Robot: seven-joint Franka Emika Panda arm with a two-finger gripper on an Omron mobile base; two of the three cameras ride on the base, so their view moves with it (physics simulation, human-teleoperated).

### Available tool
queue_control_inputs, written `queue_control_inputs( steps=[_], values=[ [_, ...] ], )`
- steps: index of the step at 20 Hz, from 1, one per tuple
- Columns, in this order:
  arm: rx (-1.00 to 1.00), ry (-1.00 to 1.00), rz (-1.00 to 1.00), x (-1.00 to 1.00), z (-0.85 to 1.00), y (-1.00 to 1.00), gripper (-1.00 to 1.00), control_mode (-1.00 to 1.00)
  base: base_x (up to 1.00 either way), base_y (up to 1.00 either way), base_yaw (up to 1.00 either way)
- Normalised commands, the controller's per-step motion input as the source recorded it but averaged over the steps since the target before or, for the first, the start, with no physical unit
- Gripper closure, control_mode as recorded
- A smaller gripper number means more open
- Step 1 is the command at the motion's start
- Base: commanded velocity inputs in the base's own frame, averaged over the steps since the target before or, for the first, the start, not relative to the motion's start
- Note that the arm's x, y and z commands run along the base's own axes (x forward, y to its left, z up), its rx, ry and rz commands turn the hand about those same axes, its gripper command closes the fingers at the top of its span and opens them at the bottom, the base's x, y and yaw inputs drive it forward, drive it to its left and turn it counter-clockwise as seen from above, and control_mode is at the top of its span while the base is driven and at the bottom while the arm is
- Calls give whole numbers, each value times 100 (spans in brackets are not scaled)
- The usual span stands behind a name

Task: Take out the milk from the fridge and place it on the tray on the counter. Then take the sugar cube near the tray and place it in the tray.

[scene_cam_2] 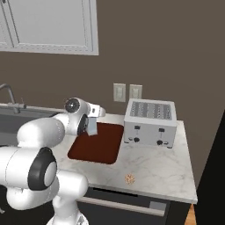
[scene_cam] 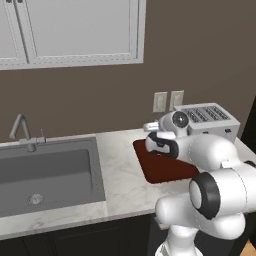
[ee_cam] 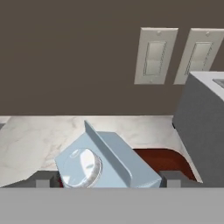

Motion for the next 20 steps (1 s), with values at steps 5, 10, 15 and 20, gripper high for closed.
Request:
queue_control_inputs(
  steps=[5, 10, 15, 20],
  values=[
    [0, 0, 0, 11, -26, 0, 100, -100, 0, 0, 0],
    [0, 0, 0, 3, -30, 0, 100, -100, 0, 0, 0],
    [0, 0, 0, 0, -31, 0, 100, -100, 0, 0, 0],
    [0, 0, 0, 0, -29, 0, 100, -100, 0, 0, 0]
  ],
)
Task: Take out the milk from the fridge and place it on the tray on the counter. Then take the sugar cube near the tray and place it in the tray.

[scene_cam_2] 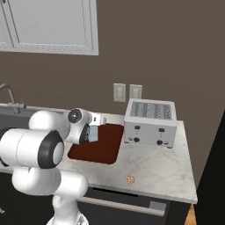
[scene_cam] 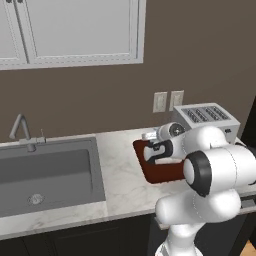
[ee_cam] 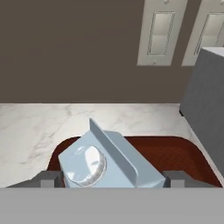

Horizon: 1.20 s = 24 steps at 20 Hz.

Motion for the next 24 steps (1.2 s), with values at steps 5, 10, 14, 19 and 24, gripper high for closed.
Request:
queue_control_inputs(
  steps=[5, 10, 14, 19, 24],
  values=[
    [0, 0, 0, 0, -23, 0, 100, -100, 0, 0, 0],
    [0, 0, 0, 0, -8, 0, -100, -100, 0, 0, 0],
    [0, -1, 0, -6, 7, 0, -100, -100, 0, 0, 0],
    [0, 0, 0, 0, 13, 0, -100, -100, 0, 0, 0],
    [0, 0, 0, 1, 47, 0, -100, -100, 0, 0, 0]
  ],
)
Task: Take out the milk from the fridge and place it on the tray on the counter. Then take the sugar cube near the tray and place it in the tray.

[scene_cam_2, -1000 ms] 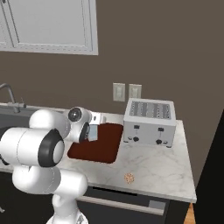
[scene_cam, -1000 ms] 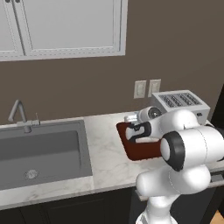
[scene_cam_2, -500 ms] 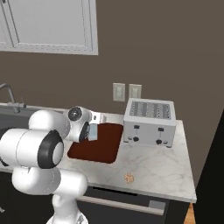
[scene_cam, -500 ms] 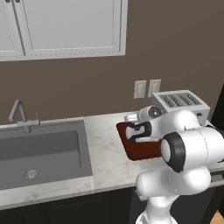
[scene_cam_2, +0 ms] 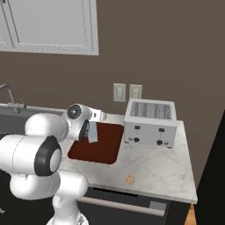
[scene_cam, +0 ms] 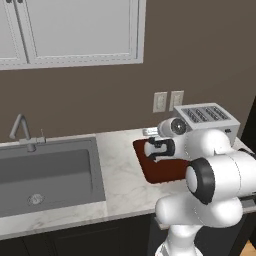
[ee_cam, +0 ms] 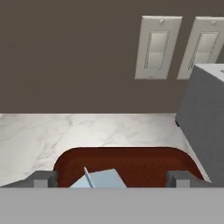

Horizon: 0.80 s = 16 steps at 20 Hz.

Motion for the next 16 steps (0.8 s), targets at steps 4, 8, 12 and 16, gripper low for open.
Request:
queue_control_inputs(
  steps=[4, 8, 12, 16],
  values=[
    [0, 0, 0, 0, 61, 0, -100, -100, 0, 0, 0],
    [0, 2, 0, -11, 72, -1, -100, -100, 0, 0, 0],
    [0, 15, -2, -39, 27, -21, -100, -100, 0, 0, 0],
    [0, 16, 0, -91, 0, -50, -100, -100, 0, 0, 0]
  ],
)
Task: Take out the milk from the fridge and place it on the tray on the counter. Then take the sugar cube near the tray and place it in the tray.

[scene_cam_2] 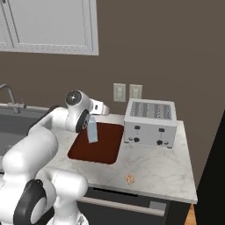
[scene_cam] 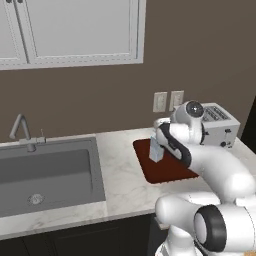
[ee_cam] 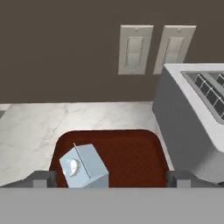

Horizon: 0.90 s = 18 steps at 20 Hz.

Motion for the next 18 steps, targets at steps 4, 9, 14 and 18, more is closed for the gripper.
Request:
queue_control_inputs(
  steps=[4, 9, 14, 18],
  values=[
    [0, 12, 0, -100, 0, -49, -100, -100, 0, 0, 0],
    [0, 23, 0, -81, 4, -59, -100, -100, 0, 0, 0],
    [0, 33, 2, -47, 0, -60, -100, -100, 0, 0, 0],
    [0, 20, 2, -6, 0, -57, -100, -100, 0, 0, 0]
  ],
)
